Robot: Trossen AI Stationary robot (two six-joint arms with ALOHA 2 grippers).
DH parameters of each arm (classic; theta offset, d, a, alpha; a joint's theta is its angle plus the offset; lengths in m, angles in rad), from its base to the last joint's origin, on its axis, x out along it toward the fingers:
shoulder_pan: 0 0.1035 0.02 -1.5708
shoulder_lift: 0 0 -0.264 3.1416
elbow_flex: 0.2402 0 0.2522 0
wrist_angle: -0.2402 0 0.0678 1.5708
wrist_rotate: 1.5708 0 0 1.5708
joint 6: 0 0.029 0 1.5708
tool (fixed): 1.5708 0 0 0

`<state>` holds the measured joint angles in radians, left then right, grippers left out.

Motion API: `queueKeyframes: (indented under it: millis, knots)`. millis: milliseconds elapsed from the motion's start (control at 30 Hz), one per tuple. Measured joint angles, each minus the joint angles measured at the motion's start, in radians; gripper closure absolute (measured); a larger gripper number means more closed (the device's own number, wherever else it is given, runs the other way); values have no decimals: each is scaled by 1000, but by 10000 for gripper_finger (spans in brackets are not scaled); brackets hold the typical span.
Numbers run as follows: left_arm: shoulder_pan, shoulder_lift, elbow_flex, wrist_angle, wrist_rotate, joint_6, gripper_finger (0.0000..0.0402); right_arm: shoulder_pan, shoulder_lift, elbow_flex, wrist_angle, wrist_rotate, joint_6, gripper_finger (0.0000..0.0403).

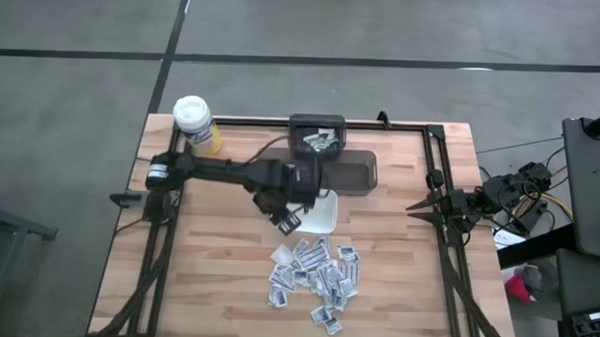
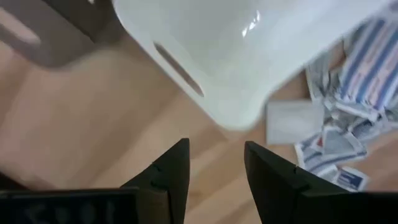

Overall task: Pick & Place First Aid Supplies
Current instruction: Adjust the white bin

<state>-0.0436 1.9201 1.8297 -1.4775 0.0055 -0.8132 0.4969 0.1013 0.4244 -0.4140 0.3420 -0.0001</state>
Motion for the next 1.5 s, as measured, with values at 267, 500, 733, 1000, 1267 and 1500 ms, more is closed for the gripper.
queueKeyframes:
  millis: [267, 500, 733, 1000, 1267, 1500]
  knots:
    - [-103, -24, -105, -17, -103, -186, 269, 0, 0, 0, 0, 0, 0, 344]
    - [-122, -26, -271, 96, -166, -192, 309, 0, 0, 0, 0, 0, 5, 344]
    - [-122, -94, -446, 347, -193, -176, 347, 0, 0, 0, 0, -1, 50, 344]
    - [-121, -201, -591, 624, -189, -175, 354, 0, 0, 0, -1, -1, 49, 344]
    - [-119, -203, -606, 704, -180, -168, 358, 0, 0, 0, -1, -1, 49, 344]
    - [-107, -203, -606, 749, -180, -156, 358, 0, 0, 0, -1, 0, 44, 344]
